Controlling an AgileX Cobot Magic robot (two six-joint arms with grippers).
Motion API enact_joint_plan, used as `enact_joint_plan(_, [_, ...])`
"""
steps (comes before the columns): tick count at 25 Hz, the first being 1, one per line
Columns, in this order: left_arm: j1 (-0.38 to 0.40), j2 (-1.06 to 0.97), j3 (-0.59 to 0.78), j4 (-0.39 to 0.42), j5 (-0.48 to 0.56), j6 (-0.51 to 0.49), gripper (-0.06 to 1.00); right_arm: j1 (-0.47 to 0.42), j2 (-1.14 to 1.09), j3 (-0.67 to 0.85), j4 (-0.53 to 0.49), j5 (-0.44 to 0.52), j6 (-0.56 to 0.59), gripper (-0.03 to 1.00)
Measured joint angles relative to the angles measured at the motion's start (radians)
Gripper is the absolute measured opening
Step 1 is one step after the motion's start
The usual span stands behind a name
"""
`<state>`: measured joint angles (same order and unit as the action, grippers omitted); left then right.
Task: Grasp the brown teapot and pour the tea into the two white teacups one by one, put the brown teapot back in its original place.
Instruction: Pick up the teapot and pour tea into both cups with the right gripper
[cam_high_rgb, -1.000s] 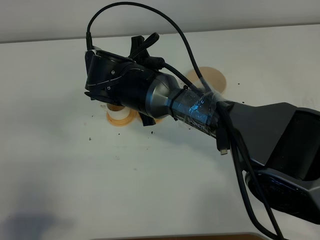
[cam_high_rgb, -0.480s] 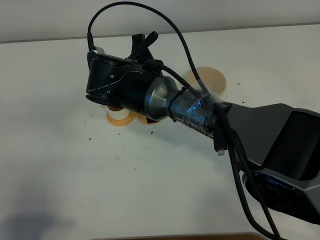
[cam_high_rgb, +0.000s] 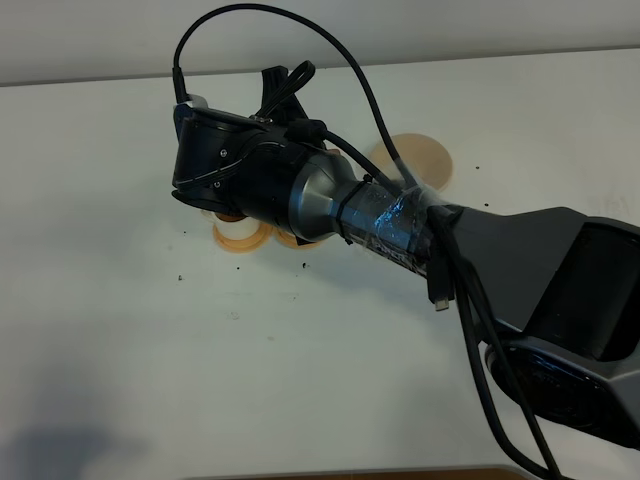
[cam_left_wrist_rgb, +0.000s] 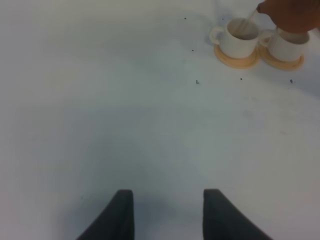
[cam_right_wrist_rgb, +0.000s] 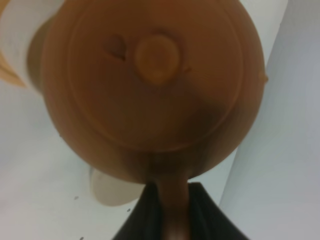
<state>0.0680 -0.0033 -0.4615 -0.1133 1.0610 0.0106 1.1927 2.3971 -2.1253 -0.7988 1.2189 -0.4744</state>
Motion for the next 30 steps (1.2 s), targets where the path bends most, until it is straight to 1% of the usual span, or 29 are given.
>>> enact_joint_plan(12, [0.0, 0.0, 0.0, 0.0, 0.0, 0.001, 0.37, 0.0, 0.0, 0.0, -0.002, 0.0, -0.027, 0.12])
enact_joint_plan(22, [0.0, 0.0, 0.0, 0.0, 0.0, 0.001, 0.37, 0.0, 0.0, 0.0, -0.038, 0.0, -0.048, 0.12])
enact_joint_plan(30, [0.0, 0.0, 0.0, 0.0, 0.0, 0.001, 0.37, 0.0, 0.0, 0.0, -0.046, 0.0, -0.056, 0.12])
